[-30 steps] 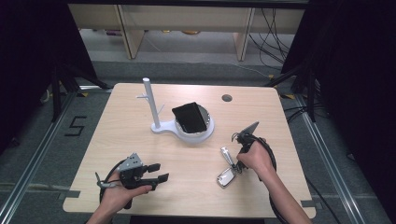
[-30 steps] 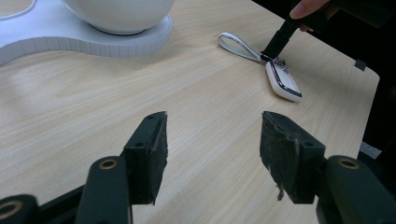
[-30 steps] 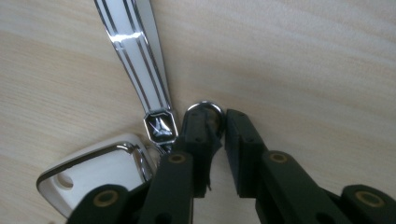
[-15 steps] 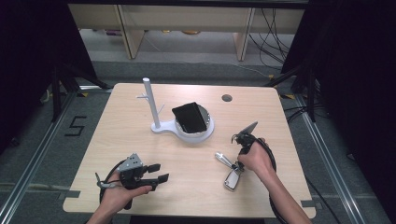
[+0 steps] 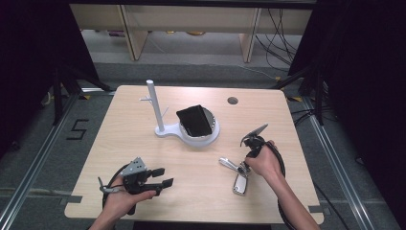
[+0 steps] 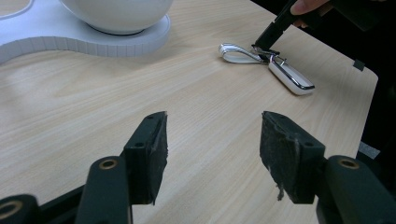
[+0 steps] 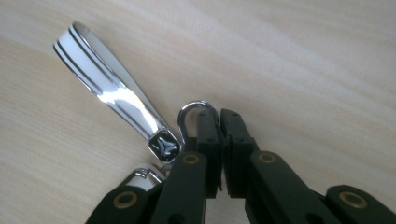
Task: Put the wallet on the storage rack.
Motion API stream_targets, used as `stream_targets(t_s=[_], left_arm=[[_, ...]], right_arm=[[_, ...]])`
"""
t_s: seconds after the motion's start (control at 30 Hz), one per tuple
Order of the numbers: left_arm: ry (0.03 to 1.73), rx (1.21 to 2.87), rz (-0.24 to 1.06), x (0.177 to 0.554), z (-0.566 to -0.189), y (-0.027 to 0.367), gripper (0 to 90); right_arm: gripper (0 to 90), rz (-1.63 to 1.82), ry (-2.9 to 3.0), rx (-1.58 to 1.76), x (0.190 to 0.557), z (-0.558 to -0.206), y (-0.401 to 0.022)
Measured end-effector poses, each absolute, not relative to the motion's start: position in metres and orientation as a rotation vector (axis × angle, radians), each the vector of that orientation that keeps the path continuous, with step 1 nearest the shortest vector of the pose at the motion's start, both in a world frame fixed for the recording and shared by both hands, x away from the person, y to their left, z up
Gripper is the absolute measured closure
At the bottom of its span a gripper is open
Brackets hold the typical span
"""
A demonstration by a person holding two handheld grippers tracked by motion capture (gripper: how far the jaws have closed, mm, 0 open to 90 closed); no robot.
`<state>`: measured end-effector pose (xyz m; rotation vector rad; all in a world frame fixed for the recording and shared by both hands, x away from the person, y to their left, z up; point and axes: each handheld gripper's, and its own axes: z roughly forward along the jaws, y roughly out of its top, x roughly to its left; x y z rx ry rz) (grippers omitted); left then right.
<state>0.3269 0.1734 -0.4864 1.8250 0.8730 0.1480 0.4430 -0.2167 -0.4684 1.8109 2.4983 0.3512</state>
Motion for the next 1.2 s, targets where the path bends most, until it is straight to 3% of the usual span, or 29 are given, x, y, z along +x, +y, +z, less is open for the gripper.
stream_targets(t_s=[0.4, 1.2], left_arm=[[0.835, 1.795, 0.142, 0.331, -0.474, 0.160, 41.9], [0.678, 1.708, 0.173, 0.358, -0.431, 0.105, 44.5]], right_arm=[[88.2, 0.879, 2.337, 1.590, 0.427, -0.440, -0.218], [88.2, 1.453, 2.199, 1.169, 0.393, -0.386, -0.179]])
